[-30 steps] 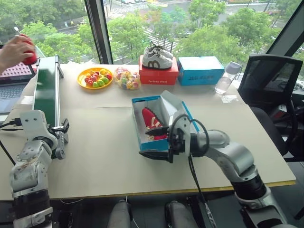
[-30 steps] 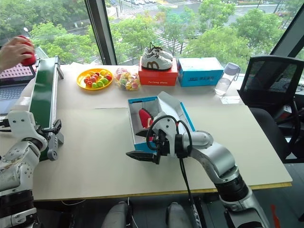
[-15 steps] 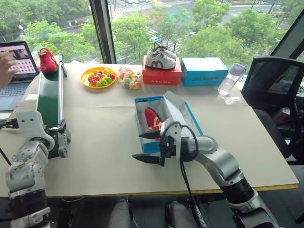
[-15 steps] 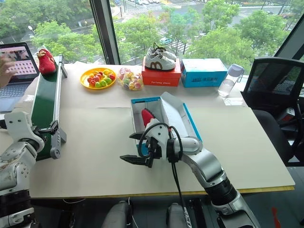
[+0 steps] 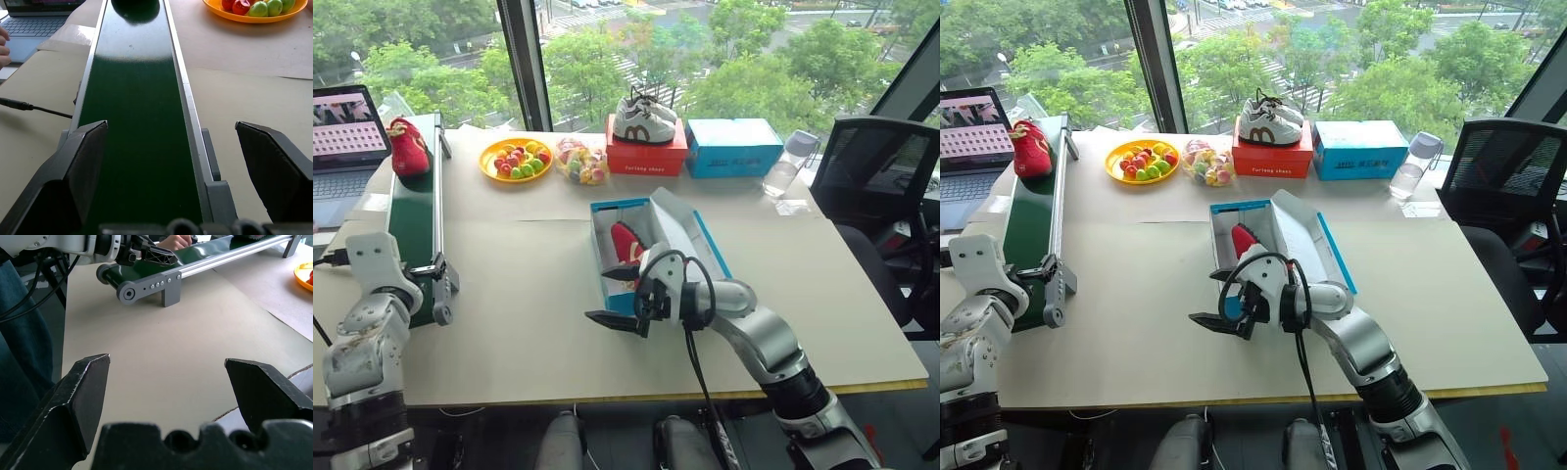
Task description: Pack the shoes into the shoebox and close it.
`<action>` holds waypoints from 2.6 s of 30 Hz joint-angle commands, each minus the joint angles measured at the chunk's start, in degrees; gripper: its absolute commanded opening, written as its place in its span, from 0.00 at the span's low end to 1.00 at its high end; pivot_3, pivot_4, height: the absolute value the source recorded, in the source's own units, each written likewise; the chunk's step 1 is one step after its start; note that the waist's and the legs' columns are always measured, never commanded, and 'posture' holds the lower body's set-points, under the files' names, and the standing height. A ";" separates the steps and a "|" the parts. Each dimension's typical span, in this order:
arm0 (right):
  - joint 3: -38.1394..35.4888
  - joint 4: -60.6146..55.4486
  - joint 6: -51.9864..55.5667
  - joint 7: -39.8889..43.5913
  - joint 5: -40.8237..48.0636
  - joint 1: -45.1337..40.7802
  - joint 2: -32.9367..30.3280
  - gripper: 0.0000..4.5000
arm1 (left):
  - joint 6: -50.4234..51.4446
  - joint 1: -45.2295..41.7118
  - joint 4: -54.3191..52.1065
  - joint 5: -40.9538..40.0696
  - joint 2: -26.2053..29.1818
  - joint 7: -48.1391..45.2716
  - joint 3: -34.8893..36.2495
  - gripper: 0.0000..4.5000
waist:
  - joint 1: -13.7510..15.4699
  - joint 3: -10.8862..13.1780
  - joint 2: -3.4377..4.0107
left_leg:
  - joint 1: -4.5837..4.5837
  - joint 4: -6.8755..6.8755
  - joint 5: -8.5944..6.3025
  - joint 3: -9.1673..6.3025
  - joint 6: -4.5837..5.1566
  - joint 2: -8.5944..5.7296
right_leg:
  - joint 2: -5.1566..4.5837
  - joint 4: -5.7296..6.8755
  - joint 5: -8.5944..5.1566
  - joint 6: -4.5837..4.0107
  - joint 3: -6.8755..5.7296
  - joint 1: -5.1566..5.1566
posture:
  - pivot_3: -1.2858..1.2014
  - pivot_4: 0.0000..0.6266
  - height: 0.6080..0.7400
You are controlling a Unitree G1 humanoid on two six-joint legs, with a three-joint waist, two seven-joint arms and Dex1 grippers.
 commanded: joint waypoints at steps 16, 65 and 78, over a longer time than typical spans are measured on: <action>-0.44 -1.03 -0.64 -0.83 -1.11 0.73 0.17 0.99 | -0.66 -2.17 1.41 1.90 2.17 0.46 0.10 1.00 | -0.02 -0.01 -0.01 | 0.00 -0.01 0.00 0.00 0.00 0.00 | 0.00 0.00 0.00 0.00 0.00 0.00 | 0.52 0.24 0.93; -1.08 -1.04 0.15 -2.86 -1.91 0.80 -0.18 1.00 | 0.39 -5.61 -0.14 -0.69 -4.08 3.95 1.77 0.03 | 0.99 -0.04 -0.03 | 0.68 -0.14 -0.06 0.00 -0.13 0.02 | -0.06 0.09 -0.23 -0.39 -0.11 0.57 | 0.52 0.24 0.93; -35.85 13.60 30.24 -35.91 23.17 -14.10 22.29 1.00 | -2.26 -10.60 -17.99 -22.07 -18.61 -6.59 -7.90 0.03 | 1.37 -0.05 -0.26 | 0.40 -0.07 0.00 0.00 -0.19 0.04 | -0.06 -0.07 0.05 -0.02 -0.14 0.57 | 0.52 0.24 0.93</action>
